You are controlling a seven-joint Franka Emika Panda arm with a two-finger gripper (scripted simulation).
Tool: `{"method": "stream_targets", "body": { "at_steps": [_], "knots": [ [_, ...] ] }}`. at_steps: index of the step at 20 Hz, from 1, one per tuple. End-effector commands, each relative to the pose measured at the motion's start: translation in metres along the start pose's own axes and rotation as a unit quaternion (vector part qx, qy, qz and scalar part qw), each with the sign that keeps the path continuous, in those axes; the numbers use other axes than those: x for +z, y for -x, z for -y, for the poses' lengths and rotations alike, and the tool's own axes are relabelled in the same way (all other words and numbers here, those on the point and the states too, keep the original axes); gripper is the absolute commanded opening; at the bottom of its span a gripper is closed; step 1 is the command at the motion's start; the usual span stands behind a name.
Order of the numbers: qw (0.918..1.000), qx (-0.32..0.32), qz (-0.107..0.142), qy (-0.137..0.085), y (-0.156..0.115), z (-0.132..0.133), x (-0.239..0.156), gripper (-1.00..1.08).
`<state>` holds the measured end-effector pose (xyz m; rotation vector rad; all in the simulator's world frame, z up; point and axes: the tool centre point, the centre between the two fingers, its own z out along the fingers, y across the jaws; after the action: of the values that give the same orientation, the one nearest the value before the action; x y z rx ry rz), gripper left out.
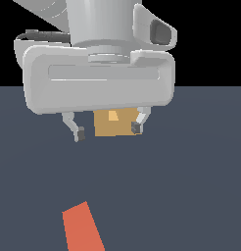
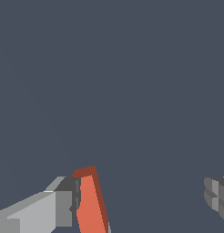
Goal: Insert the peg into the horizontal hole in a box.
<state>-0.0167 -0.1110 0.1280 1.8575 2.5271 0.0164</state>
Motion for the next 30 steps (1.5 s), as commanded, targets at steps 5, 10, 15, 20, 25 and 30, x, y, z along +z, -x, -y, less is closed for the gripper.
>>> {"method": "stream_targets", "body": {
  "at_steps": [5,10,15,20,25,30],
  "knots": [
    [0.9993,-0.038,0.0,-0.002,0.056,0.016,0.02,1.0],
    [0.9978,-0.067,0.0,-0.003,0.1,0.025,0.035,1.0],
    [0.9959,-0.091,0.0,-0.004,0.137,0.03,0.047,1.0],
    [0.9943,-0.107,0.0,-0.005,0.162,0.031,0.055,1.0],
    [0.9933,-0.116,0.0,-0.006,0.176,0.031,0.059,1.0],
    [0.993,-0.118,0.0,-0.006,0.18,0.03,0.061,1.0]
  ]
}}
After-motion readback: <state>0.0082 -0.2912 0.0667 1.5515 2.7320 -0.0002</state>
